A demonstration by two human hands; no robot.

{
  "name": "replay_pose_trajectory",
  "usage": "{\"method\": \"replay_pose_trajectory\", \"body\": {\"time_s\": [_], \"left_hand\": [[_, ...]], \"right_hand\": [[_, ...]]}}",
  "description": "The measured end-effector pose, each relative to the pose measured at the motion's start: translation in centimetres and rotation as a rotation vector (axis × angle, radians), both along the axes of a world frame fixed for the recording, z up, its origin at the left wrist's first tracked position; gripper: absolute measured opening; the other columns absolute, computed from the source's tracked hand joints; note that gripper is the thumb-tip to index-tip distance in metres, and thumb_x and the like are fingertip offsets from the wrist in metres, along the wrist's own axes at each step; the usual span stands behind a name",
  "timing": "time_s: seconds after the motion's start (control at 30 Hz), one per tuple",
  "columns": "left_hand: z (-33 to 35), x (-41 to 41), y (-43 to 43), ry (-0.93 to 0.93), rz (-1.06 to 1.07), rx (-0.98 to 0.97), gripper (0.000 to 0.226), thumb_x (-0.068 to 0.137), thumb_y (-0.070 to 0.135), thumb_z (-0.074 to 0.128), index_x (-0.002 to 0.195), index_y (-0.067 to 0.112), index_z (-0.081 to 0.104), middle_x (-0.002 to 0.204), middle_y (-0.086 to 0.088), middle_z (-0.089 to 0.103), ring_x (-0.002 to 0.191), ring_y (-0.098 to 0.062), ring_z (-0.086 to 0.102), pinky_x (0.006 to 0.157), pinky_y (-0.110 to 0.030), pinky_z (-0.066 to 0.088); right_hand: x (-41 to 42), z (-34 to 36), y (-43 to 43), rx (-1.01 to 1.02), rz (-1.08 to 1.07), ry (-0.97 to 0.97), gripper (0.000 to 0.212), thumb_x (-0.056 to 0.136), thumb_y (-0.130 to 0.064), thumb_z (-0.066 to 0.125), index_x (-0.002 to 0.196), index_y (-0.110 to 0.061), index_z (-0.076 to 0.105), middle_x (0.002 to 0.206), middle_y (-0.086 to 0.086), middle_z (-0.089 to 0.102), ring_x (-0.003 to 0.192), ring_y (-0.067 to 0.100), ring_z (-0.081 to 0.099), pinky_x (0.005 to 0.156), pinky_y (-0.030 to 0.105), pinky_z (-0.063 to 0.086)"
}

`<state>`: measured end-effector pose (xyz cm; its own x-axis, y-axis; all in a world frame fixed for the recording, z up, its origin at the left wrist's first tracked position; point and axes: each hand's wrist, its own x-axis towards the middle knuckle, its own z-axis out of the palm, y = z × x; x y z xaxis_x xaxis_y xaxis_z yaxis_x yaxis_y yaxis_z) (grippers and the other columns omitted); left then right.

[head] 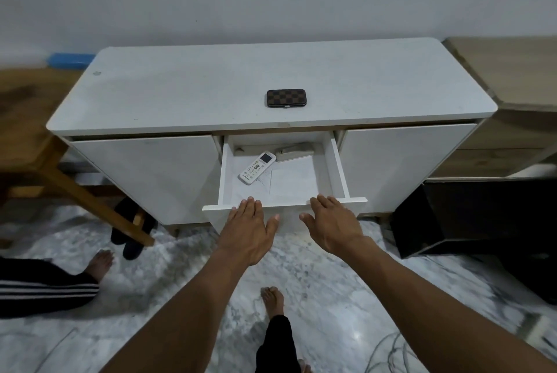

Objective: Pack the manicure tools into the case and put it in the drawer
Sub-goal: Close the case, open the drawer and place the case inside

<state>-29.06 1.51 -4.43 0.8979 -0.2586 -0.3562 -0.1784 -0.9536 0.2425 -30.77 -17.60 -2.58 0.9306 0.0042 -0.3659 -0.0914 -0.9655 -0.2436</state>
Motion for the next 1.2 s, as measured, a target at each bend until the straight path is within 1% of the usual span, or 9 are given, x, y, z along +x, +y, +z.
{"method": "replay_pose_trajectory", "body": {"time_s": [0.07,0.13,0.33,0.5,0.67,0.83,0.97,1.03,1.2], "left_hand": [[0.6,0.9,0.0,-0.041,-0.016,0.035,0.069,0.102,0.05,0.014,0.152,0.003,0.018,0.16,-0.016,0.018,0.148,-0.025,0.014,0.121,-0.04,0.007],[1.3,2.1,-0.1,-0.084,0.019,-0.005,0.066,0.102,0.048,0.016,0.151,0.003,0.02,0.16,-0.015,0.02,0.148,-0.025,0.016,0.12,-0.041,0.008],[3.4,10.0,-0.3,-0.237,0.015,-0.108,0.062,0.104,0.042,0.02,0.153,0.004,0.014,0.162,-0.014,0.01,0.15,-0.024,0.007,0.12,-0.037,0.005],[4.8,17.5,-0.7,-0.269,0.001,-0.114,0.068,0.099,0.046,0.013,0.153,0.004,0.013,0.162,-0.015,0.007,0.15,-0.026,0.006,0.122,-0.039,0.005],[4.1,22.4,-1.0,-0.268,-0.038,-0.128,0.06,0.104,0.039,0.021,0.153,0.007,0.012,0.163,-0.013,0.003,0.15,-0.025,0.003,0.119,-0.038,0.002],[2.4,24.0,-1.2,-0.24,-0.045,-0.103,0.06,0.104,0.041,0.02,0.154,0.009,0.01,0.163,-0.011,0.001,0.15,-0.024,0.0,0.12,-0.04,0.003],[1.0,23.9,-1.3,-0.277,-0.04,-0.036,0.077,0.091,0.052,-0.003,0.154,0.009,0.011,0.163,-0.01,0.005,0.15,-0.024,0.002,0.119,-0.039,-0.001],[0.7,23.9,-1.5,-0.296,-0.024,-0.037,0.081,0.087,0.052,-0.006,0.154,0.009,0.012,0.163,-0.01,0.007,0.15,-0.024,0.003,0.119,-0.038,-0.002],[0.6,23.9,-1.6,-0.285,-0.015,-0.017,0.081,0.087,0.054,-0.006,0.154,0.01,0.008,0.163,-0.008,0.002,0.15,-0.022,-0.001,0.118,-0.037,-0.006]], "right_hand": [[0.9,0.8,0.0,-0.042,0.005,-0.015,0.051,0.098,-0.051,0.03,0.128,-0.013,0.05,0.135,0.007,0.055,0.127,0.028,0.047,0.099,0.046,0.045],[2.3,1.7,0.0,-0.042,-0.007,-0.044,0.049,0.098,-0.05,0.031,0.12,-0.013,0.054,0.126,0.007,0.061,0.116,0.029,0.053,0.091,0.044,0.047],[10.1,4.4,0.1,0.013,0.004,-0.211,0.049,0.099,-0.044,0.035,0.134,-0.01,0.045,0.143,0.009,0.049,0.134,0.029,0.041,0.105,0.046,0.043],[17.8,5.8,-0.1,0.014,0.029,-0.268,0.042,0.097,-0.036,0.04,0.127,-0.007,0.047,0.133,0.012,0.053,0.122,0.03,0.046,0.1,0.045,0.045],[23.1,5.8,0.2,0.01,0.024,-0.255,0.051,0.098,-0.039,0.041,0.139,-0.008,0.037,0.152,0.013,0.036,0.138,0.032,0.033,0.112,0.046,0.036],[26.4,4.7,0.1,0.004,0.057,-0.276,0.055,0.095,-0.038,0.048,0.139,-0.007,0.037,0.151,0.012,0.036,0.14,0.03,0.029,0.113,0.045,0.034],[28.3,4.4,0.2,-0.027,0.106,-0.227,0.064,0.091,-0.039,0.053,0.144,-0.011,0.029,0.156,0.011,0.026,0.144,0.033,0.022,0.115,0.05,0.029],[29.0,4.4,0.3,-0.029,0.134,-0.212,0.068,0.091,-0.04,0.054,0.146,-0.012,0.025,0.157,0.01,0.024,0.145,0.034,0.018,0.116,0.052,0.026],[30.2,4.7,0.0,-0.017,0.171,-0.167,0.064,0.088,-0.04,0.055,0.141,-0.012,0.032,0.147,0.009,0.039,0.135,0.033,0.032,0.107,0.052,0.035]]}}
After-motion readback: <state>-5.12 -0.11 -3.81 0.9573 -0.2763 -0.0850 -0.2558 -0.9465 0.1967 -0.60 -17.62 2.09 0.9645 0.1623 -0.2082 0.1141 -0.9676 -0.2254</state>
